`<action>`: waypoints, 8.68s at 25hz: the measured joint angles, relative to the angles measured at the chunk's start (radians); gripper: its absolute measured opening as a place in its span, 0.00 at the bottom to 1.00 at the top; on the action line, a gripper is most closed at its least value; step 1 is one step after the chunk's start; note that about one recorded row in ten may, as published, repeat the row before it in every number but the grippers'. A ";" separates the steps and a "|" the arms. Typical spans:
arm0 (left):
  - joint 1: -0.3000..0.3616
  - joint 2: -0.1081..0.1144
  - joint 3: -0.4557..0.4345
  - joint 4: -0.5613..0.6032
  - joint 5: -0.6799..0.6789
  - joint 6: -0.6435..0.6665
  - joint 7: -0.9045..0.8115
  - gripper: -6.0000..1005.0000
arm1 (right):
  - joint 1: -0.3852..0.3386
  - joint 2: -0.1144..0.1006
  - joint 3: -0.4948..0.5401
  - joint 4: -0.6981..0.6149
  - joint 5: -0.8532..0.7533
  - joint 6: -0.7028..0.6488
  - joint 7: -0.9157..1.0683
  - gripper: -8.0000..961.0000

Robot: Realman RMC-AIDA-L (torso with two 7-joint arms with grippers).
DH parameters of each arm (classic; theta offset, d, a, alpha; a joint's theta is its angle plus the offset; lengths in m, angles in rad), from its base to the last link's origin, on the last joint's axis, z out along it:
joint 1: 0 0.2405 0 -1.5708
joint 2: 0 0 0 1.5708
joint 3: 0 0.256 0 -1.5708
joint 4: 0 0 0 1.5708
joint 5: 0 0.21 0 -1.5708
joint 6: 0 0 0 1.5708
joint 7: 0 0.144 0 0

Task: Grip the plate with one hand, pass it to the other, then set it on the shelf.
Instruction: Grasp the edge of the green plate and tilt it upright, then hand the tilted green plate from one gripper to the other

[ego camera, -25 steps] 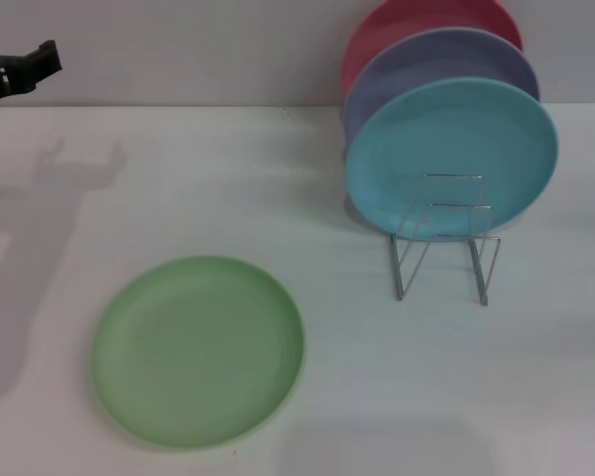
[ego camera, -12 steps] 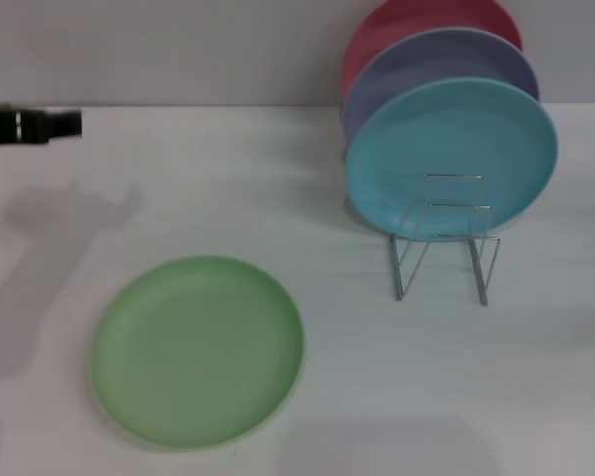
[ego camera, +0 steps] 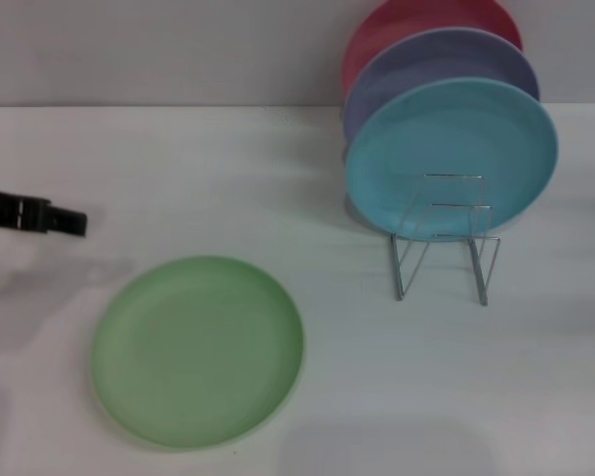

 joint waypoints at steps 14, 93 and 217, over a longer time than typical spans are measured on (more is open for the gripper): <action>-0.066 -0.006 0.050 0.158 0.015 -0.118 -0.080 0.84 | 0.020 -0.014 0.000 -0.007 0.006 0.003 0.000 0.75; -0.106 -0.003 0.136 0.377 0.028 -0.004 -0.070 0.29 | 0.028 -0.021 0.000 -0.003 -0.001 0.023 -0.008 0.75; 0.054 -0.007 0.698 1.046 -0.088 2.362 -0.297 0.04 | 0.058 -0.033 -0.026 -0.006 -0.001 0.156 0.002 0.75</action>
